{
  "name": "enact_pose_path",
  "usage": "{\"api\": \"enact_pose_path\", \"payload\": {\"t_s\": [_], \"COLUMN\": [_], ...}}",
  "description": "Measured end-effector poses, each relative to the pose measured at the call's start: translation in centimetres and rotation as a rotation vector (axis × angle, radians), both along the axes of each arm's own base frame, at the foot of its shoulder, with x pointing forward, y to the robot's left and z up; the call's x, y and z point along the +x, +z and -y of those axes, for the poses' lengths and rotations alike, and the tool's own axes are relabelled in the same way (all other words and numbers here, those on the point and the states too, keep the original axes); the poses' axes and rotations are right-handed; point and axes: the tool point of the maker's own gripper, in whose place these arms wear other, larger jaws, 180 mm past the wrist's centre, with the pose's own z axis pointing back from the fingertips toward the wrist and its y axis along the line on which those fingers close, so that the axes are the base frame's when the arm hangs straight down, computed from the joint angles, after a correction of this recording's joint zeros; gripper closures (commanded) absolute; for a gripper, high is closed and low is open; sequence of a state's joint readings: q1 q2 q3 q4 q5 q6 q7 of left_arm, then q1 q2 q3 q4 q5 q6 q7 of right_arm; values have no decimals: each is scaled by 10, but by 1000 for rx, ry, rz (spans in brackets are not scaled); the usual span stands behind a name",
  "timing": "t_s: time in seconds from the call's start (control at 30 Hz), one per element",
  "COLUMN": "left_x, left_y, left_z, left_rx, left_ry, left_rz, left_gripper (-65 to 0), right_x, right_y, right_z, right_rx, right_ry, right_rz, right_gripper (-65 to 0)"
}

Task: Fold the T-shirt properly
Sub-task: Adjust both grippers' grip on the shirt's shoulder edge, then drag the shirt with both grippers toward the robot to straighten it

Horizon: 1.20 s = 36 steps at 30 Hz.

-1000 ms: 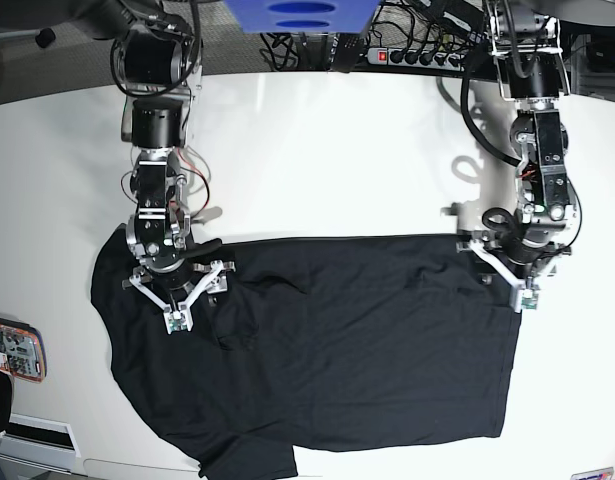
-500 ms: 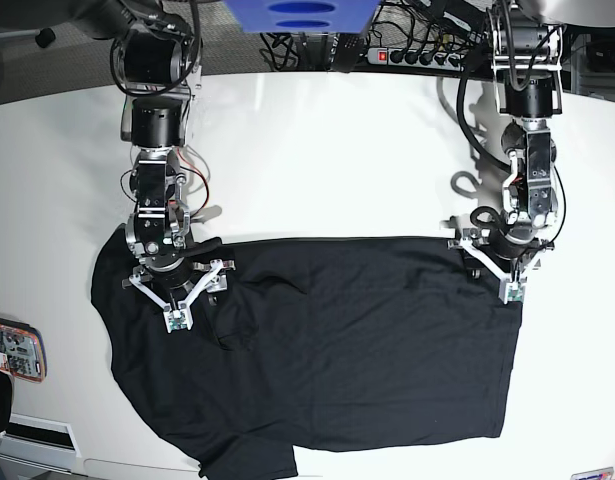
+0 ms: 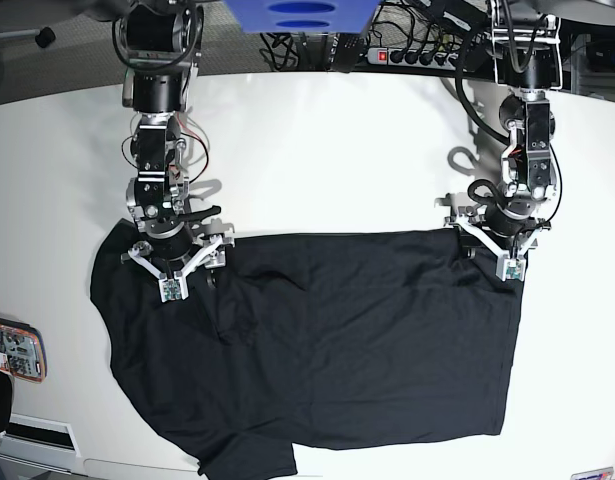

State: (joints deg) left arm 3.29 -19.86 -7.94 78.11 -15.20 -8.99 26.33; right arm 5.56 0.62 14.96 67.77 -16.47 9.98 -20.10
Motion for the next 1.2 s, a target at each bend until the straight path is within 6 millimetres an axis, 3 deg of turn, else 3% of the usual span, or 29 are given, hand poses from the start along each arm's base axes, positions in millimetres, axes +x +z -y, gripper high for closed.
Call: {"api": "enact_pose_path", "payload": {"t_s": [0.5,0.7,1.2], "left_x": [-26,-58,-95], "left_y": [-7,-3,-7], "left_z": [-7,-9,-4], "left_rx": [-9,2,-40], "left_ry": [19,24,41], "left_rz": [8,-20,-28], "left_gripper": [-357,-357,-357], "right_x": [-33,-51,-92], "right_y": [-5,-10,-6], "right_z": [4,2,22], "right_rx": [-27,1,-22], "right_ry": [-1,-9,-44], "right_rz": [-37,-21,-44], "right_gripper": [-490,-490,-490]}}
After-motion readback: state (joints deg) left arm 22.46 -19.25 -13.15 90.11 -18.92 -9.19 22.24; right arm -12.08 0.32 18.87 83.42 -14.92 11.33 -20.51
